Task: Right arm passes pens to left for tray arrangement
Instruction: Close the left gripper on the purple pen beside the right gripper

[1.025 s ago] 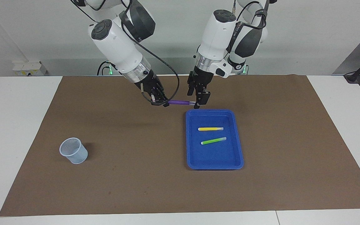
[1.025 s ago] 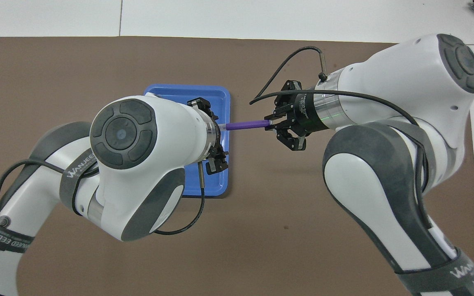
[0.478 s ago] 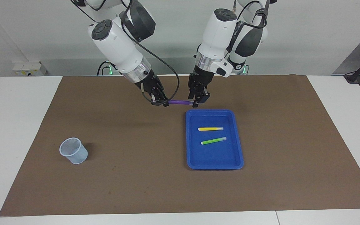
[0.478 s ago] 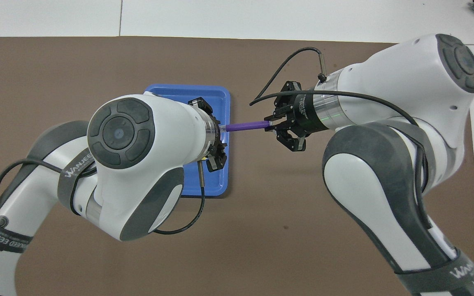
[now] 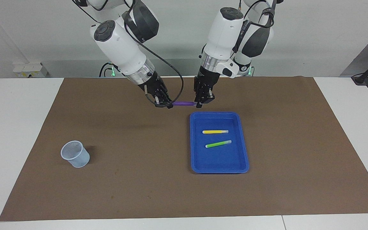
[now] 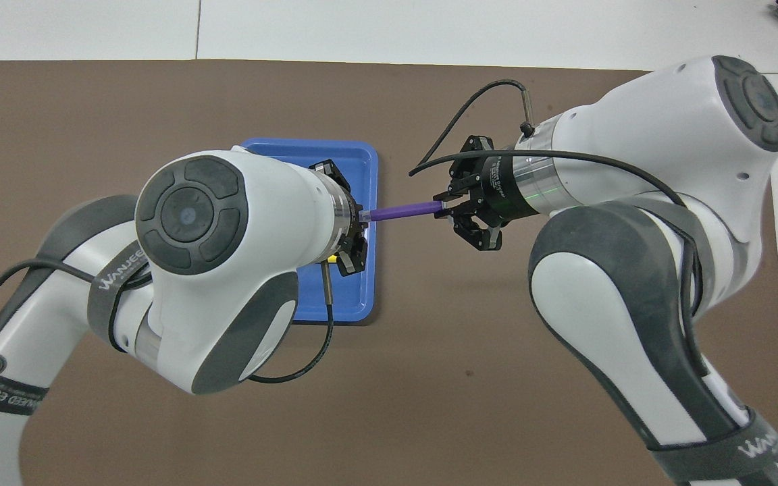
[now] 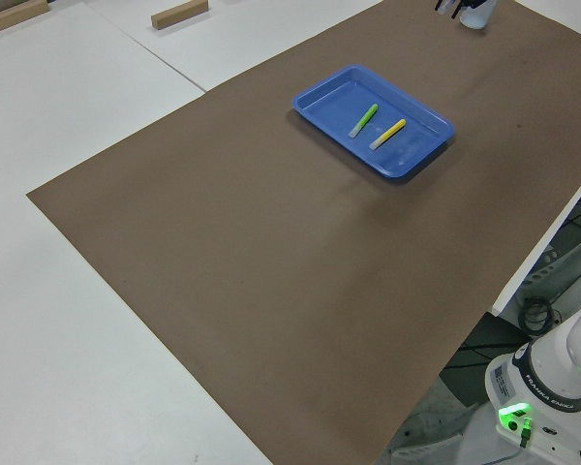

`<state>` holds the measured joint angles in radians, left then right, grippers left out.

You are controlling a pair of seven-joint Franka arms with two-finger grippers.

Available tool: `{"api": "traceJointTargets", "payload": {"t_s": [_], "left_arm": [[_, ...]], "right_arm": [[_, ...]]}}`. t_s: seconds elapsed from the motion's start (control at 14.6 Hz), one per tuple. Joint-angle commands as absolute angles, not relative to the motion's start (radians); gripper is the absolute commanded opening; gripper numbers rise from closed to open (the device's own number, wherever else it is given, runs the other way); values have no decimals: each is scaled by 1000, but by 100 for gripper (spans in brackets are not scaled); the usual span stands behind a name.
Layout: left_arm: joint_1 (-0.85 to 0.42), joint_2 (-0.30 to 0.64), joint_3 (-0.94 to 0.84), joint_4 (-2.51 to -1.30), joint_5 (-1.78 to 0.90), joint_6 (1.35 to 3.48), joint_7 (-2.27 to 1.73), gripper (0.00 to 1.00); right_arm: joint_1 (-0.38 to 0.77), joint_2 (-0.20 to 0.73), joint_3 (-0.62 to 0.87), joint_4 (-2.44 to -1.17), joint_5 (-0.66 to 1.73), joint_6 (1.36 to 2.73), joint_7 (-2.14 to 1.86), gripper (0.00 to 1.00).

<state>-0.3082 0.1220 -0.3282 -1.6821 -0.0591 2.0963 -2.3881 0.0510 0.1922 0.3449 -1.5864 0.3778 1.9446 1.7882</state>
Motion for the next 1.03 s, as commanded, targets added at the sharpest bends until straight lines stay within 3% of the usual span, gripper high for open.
{"api": "traceJointTargets", "payload": {"t_s": [0.0, 0.48, 0.55, 0.62, 0.96], "left_arm": [[-318, 132, -325, -1660, -58, 2063, -2402, 10], [-318, 130, -327, -1660, -52, 2063, -2399, 6], [-318, 132, -327, -1660, -52, 2063, -2399, 5], [-318, 132, -327, -1660, -52, 2063, -2399, 5], [-316, 132, -327, -1655, -52, 2063, -2396, 4]], "right_arm": [[46, 204, 353, -1569, 397, 1957, 1801, 0], [45, 204, 353, -1569, 397, 1956, 1801, 0], [44, 206, 353, -1569, 399, 1957, 1801, 53], [46, 204, 353, -1568, 388, 1956, 1795, 100], [48, 204, 353, -1566, 380, 1954, 1749, 100]]}}
